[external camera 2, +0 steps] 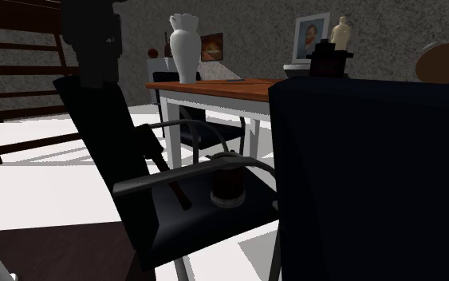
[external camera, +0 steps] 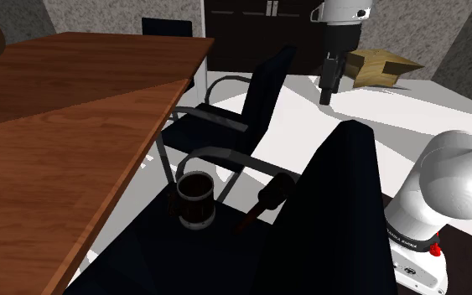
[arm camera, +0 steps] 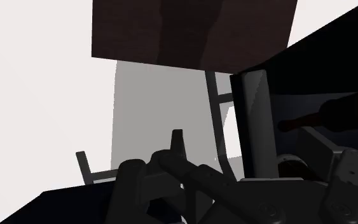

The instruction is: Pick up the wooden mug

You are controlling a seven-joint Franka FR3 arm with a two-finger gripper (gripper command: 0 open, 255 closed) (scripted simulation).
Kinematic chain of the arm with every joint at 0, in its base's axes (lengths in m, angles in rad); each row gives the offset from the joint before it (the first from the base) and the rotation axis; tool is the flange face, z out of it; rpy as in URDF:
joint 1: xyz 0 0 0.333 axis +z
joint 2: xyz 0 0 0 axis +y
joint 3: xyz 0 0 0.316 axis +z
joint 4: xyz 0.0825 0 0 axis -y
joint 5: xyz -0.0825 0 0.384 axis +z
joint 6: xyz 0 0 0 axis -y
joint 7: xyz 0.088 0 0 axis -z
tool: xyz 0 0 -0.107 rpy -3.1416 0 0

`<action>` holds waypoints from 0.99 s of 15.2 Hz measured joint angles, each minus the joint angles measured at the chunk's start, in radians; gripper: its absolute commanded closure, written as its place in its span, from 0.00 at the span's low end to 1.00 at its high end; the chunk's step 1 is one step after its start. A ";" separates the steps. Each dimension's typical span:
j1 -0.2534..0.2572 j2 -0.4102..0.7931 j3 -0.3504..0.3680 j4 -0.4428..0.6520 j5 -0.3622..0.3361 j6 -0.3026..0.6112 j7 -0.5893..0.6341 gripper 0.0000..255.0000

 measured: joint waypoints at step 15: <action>0.062 0.273 0.210 -0.037 0.105 0.370 0.203 0.00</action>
